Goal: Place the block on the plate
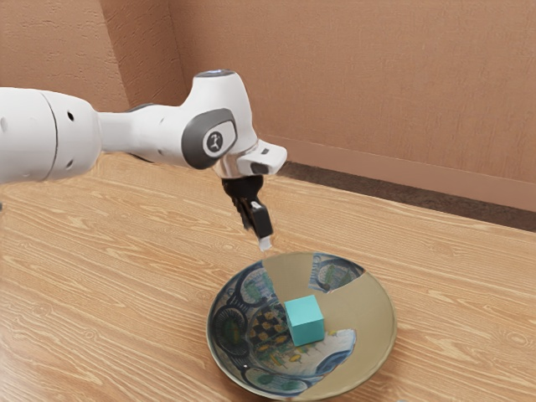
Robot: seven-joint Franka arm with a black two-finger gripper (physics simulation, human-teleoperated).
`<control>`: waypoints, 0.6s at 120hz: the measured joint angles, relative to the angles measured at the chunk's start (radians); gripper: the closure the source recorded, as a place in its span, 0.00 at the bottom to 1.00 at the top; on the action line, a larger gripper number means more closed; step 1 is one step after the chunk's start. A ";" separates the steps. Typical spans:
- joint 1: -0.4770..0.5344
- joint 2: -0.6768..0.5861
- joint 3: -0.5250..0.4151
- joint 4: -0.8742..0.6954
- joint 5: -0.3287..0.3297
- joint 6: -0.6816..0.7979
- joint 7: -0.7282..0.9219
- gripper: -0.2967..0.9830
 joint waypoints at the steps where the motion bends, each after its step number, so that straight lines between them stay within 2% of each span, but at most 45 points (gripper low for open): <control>1: 0.005 -0.003 0.001 0.000 0.000 -0.001 -0.001 0.24; 20: 0.073 -0.058 0.043 0.020 0.010 -0.048 -0.015 0.24; 45: 0.105 -0.171 0.051 0.141 0.116 -0.217 -0.044 0.23; 72: 0.109 -0.233 0.049 0.155 0.171 -0.308 -0.068 0.23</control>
